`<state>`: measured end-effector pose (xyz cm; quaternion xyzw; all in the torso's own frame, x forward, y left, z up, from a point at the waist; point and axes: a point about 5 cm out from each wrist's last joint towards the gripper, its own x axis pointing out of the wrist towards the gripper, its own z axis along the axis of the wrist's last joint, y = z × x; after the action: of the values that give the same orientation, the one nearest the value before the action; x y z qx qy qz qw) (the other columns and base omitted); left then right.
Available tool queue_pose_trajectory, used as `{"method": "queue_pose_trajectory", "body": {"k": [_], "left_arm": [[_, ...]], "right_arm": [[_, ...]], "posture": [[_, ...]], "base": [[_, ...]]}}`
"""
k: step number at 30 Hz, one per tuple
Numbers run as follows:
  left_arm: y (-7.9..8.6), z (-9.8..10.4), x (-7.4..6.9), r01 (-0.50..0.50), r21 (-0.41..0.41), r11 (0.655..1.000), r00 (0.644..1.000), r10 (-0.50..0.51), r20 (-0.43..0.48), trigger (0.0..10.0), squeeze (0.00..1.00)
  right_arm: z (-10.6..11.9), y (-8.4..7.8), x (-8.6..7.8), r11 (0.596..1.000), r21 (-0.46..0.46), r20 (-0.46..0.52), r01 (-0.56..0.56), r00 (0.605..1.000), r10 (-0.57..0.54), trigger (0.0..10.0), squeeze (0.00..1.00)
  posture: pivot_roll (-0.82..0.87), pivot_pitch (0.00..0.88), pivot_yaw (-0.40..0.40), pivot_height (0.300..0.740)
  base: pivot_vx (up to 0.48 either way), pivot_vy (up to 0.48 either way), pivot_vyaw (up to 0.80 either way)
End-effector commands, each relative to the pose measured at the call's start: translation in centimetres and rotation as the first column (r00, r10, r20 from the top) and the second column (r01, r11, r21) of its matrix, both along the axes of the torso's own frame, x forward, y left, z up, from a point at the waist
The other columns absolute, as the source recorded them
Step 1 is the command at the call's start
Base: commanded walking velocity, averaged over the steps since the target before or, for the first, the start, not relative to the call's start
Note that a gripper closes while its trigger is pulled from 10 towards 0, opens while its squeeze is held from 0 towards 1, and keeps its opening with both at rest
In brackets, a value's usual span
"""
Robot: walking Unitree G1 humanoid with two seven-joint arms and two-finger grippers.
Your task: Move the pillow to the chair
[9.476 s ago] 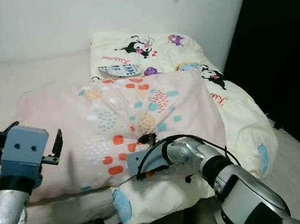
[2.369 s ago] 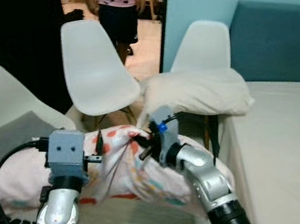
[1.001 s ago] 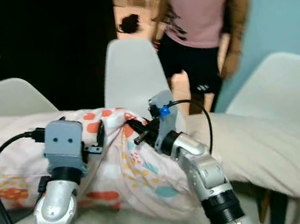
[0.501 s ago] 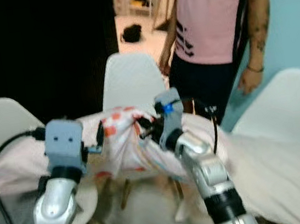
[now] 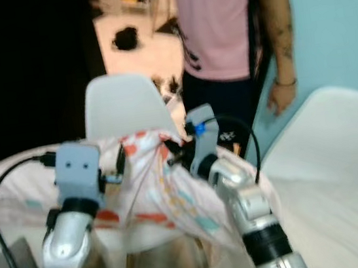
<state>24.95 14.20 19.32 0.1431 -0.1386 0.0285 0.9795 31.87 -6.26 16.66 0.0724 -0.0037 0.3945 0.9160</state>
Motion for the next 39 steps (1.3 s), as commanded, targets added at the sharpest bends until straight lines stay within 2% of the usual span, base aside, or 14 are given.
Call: {"method": "queue_pose_trajectory", "body": {"k": [1,3,9,13,14,19,23,27,31,35,39], "left_arm": [[0.0,0.0,0.0,0.003,-0.006,1.0,1.0,-0.003,-0.006,10.0,0.0],[0.0,0.0,0.0,0.0,-0.006,1.0,1.0,0.0,-0.005,10.0,0.0],[0.1,0.0,0.0,-0.008,-0.007,1.0,1.0,0.008,-0.005,10.0,0.0],[0.0,-0.1,0.1,-0.009,0.007,1.0,1.0,0.009,-0.014,10.0,0.0],[-0.1,-0.3,0.1,-0.001,0.015,1.0,1.0,0.002,-0.024,10.0,0.0],[-0.1,-0.4,0.2,0.005,0.012,1.0,1.0,-0.005,-0.029,10.0,0.0],[-0.3,-0.2,0.2,0.036,0.026,0.999,0.999,-0.036,-0.025,10.0,0.0],[-0.4,-0.1,0.4,0.049,0.05,0.998,0.999,-0.048,-0.02,10.0,0.0],[0.4,0.6,1.0,0.023,0.066,0.998,1.0,-0.023,0.006,10.0,0.0],[0.6,0.8,1.1,0.016,0.069,0.997,1.0,-0.017,0.011,10.0,0.0],[2.1,0.8,1.4,-0.028,0.094,0.995,1.0,0.027,0.007,10.0,0.0]], "right_arm": [[2.6,0.5,-0.3,0.996,0.055,0.101,-0.067,0.993,0.062,10.0,0.0],[2.6,0.8,-0.8,0.991,0.05,0.11,-0.126,0.987,0.12,10.0,0.0],[2.5,0.7,-1.0,0.988,0.052,0.099,-0.144,0.985,0.138,10.0,0.0],[2.1,0.2,-0.2,0.997,0.045,0.073,-0.062,0.996,0.059,10.0,0.0],[1.5,-0.5,1.0,0.998,-0.032,0.06,0.06,0.997,-0.058,10.0,0.0],[1.2,-0.7,1.4,0.994,-0.073,0.037,0.087,0.996,-0.084,10.0,0.0],[0.9,-0.8,1.5,0.99,-0.112,0.019,0.089,0.996,-0.087,10.0,0.0],[0.9,-0.7,1.5,0.989,-0.12,0.022,0.09,0.996,-0.088,10.0,0.0],[0.9,-0.5,2.0,0.986,-0.125,0.03,0.109,0.994,-0.106,10.0,0.0],[0.9,-0.5,2.2,0.985,-0.125,0.031,0.116,0.993,-0.113,10.0,0.0],[0.7,-0.9,3.5,0.98,-0.112,0.003,0.167,0.986,-0.168,10.0,0.0]], "posture": [[0.12,0.0,-0.116,0.728],[0.12,0.0,-0.114,0.728],[0.12,0.0,-0.112,0.728],[0.12,0.0,-0.112,0.728],[0.12,0.0,-0.112,0.728],[0.12,0.0,-0.112,0.728],[0.12,0.0,-0.112,0.698],[0.12,0.0,-0.113,0.688],[0.12,0.0,-0.111,0.663],[0.12,0.0,-0.111,0.658],[0.13,0.0,-0.111,0.638]], "base": [[0.442,0.0,0.8],[0.411,0.0,0.8],[0.322,0.0,0.8],[0.06,0.0,0.2],[0.0,0.0,0.0],[0.0,0.0,0.0],[0.0,0.0,0.0],[0.0,0.0,0.0],[0.0,0.0,0.0],[0.0,0.0,0.0],[0.0,0.0,0.0]]}}
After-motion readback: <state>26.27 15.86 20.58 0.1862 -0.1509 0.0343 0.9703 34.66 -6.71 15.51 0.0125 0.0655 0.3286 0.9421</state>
